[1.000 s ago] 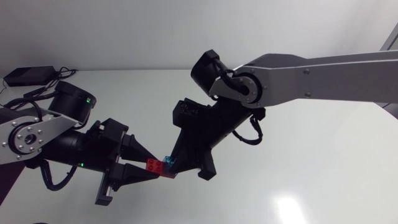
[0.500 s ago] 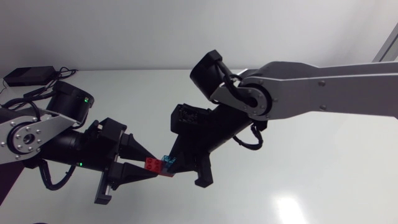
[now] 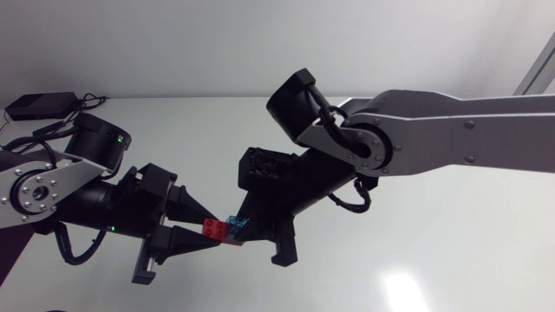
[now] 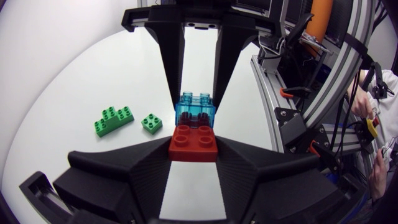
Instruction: Separate the duplo bricks
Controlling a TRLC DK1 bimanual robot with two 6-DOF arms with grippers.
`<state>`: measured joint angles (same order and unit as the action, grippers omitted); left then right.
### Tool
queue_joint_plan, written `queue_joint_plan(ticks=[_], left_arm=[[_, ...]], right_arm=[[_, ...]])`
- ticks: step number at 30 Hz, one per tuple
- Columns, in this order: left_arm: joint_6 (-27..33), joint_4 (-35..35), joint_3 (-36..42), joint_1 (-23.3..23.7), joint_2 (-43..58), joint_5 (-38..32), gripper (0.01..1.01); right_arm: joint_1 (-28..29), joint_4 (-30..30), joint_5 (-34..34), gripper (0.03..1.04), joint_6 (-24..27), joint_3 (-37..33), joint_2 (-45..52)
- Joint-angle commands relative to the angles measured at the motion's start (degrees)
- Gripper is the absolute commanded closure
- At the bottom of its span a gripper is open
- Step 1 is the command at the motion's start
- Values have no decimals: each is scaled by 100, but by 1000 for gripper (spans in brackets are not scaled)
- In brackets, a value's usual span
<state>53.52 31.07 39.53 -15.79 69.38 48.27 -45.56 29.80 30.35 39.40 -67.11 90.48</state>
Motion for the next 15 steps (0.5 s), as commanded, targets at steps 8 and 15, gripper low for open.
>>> queue_joint_plan(ticks=[8, 15], left_arm=[[-43, 4, -130, 6, 172, 33, 484], [-149, 4, -94, -100, 189, 42, 430]], right_arm=[[-49, 26, -11, 780, -73, 234, -74], [-49, 17, -3, 780, -55, 269, -83]])
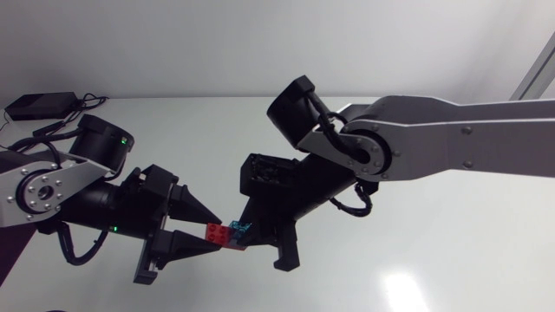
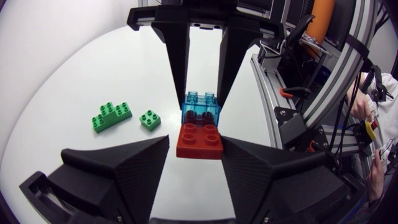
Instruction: Separate the duplo bricks
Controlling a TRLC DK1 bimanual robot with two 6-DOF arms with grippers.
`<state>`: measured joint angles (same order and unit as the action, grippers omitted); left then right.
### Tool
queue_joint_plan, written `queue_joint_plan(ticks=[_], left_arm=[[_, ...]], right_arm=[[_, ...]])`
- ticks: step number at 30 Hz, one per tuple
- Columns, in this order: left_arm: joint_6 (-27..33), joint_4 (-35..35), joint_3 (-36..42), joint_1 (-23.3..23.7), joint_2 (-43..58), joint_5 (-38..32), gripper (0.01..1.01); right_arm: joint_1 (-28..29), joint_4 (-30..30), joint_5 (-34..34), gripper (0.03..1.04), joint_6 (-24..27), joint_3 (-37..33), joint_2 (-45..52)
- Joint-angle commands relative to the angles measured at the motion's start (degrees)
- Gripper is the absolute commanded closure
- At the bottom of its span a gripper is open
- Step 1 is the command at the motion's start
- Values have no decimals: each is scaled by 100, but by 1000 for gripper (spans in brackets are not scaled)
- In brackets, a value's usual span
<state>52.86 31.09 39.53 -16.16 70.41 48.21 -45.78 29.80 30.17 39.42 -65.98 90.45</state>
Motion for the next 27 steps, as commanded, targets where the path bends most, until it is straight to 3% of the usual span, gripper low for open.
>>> queue_joint_plan(ticks=[1, 16, 21, 27], left_arm=[[-83, 2, -94, -80, 87, 49, 416], [-206, 2, -24, -106, 96, 295, 416], [-188, 2, -59, -133, 113, 321, 584], [-171, 11, -68, -194, 113, 339, 593]], right_arm=[[-28, 26, 15, 780, -57, 138, -81], [-63, 70, 41, 780, -92, 6, -125], [-63, 78, 41, 780, -92, 15, -142], [-63, 87, 41, 780, -101, 23, -195]])
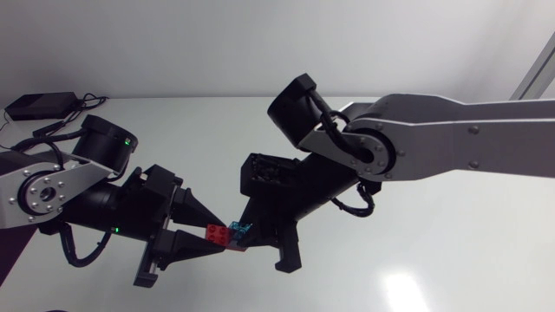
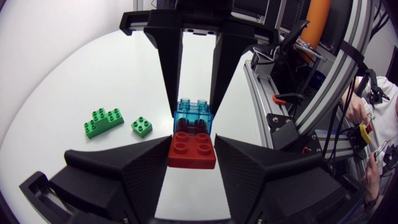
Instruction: Separate the duplo bricks
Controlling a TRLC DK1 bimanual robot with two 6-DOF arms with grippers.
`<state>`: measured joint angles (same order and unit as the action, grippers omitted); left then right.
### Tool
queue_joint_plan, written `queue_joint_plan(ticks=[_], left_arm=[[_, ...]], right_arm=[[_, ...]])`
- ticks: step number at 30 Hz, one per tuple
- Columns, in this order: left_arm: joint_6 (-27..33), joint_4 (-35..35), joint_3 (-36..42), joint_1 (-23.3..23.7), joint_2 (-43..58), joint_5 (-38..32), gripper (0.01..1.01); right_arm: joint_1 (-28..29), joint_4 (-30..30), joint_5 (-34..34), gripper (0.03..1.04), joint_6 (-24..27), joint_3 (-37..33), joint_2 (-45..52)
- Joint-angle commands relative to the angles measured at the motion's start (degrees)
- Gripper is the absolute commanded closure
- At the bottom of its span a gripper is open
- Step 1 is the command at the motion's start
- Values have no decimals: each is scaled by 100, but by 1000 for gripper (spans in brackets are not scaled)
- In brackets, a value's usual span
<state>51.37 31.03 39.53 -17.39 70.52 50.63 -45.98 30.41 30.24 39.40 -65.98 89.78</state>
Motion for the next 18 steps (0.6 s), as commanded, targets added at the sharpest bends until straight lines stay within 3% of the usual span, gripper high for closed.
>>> queue_joint_plan(ticks=[1, 18], left_arm=[[-22, 18, -68, -81, 111, 96, 593], [136, -18, -156, -186, 172, 78, 728]], right_arm=[[-43, 26, 35, 780, -99, 15, -136], [-43, 26, 43, 780, -125, 32, -215]])
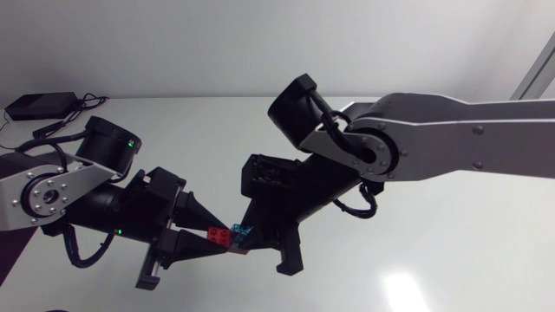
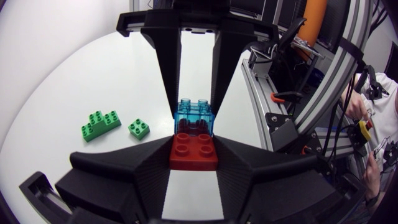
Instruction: Separate the duplo bricks
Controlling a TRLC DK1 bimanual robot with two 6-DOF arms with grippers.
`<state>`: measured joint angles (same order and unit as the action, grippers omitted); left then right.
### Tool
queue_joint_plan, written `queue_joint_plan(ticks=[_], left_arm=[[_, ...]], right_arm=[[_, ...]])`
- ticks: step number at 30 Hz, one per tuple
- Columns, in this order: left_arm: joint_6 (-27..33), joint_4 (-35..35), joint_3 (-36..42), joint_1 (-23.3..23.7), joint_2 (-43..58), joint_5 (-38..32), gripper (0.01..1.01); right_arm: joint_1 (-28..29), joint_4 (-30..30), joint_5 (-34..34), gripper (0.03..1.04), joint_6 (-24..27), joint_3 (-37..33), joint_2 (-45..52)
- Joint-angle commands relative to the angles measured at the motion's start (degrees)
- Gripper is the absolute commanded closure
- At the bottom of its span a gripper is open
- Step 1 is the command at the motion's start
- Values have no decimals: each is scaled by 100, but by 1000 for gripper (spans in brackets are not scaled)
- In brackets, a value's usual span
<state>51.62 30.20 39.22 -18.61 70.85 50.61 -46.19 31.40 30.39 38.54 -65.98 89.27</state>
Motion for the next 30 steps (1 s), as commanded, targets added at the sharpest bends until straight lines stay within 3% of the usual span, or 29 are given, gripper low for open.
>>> queue_joint_plan(ticks=[1, 15, 23, 30], left_arm=[[130, 74, -134, -64, 140, 81, 728], [525, 65, -310, 33, 157, -78, 728], [411, 48, 15, 560, 307, -69, 723], [-785, -1332, 86, 1149, 1019, -236, 707]], right_arm=[[-12, -72, 28, 780, -40, 32, -174], [418, 350, 793, 780, -145, -311, -191], [357, -231, -332, 780, -198, 129, -516], [823, -231, -578, 780, -75, 234, -349]])
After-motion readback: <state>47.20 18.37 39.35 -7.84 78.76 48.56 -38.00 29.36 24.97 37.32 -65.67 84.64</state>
